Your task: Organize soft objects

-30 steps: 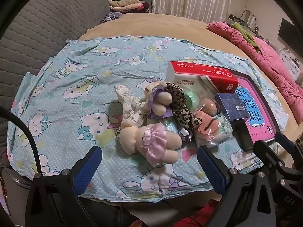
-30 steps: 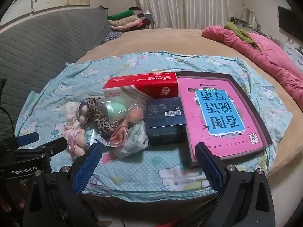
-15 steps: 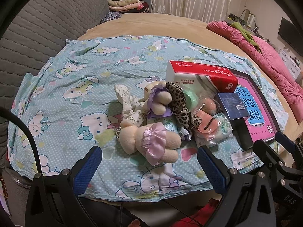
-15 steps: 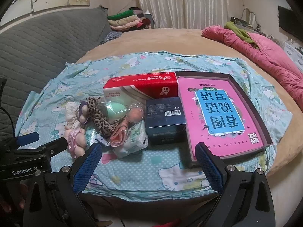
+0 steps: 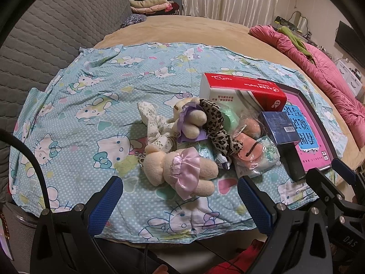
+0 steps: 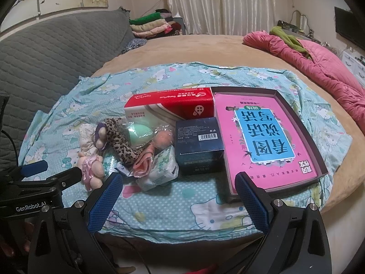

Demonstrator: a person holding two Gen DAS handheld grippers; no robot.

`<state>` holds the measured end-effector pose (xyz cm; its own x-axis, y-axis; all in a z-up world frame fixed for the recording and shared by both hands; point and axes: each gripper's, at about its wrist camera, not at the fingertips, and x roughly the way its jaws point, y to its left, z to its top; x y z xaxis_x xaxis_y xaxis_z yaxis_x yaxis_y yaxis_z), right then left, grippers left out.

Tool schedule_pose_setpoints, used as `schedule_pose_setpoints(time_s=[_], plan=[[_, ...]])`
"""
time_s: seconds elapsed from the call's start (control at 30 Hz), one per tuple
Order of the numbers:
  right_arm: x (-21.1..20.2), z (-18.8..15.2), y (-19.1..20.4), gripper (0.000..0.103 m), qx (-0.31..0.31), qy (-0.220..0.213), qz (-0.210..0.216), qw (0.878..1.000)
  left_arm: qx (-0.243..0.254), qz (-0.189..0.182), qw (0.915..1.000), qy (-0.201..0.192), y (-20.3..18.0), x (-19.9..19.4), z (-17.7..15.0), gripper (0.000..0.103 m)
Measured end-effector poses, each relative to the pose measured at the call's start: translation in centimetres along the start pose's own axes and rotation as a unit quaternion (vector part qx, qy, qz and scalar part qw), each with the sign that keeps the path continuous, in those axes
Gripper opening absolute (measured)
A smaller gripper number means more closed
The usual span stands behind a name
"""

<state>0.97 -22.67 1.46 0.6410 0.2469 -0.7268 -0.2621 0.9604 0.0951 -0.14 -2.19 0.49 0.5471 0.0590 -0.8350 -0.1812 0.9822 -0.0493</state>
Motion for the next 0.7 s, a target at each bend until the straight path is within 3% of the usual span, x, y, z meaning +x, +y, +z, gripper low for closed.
schedule_pose_setpoints(time_s=[0.7], plan=[[-0.01,-0.06,-0.02,0.098,0.001,0.0,0.001,1.0,-0.006,-0.005,0.9999,0.01,0.33,0.53,-0.13,0.101]])
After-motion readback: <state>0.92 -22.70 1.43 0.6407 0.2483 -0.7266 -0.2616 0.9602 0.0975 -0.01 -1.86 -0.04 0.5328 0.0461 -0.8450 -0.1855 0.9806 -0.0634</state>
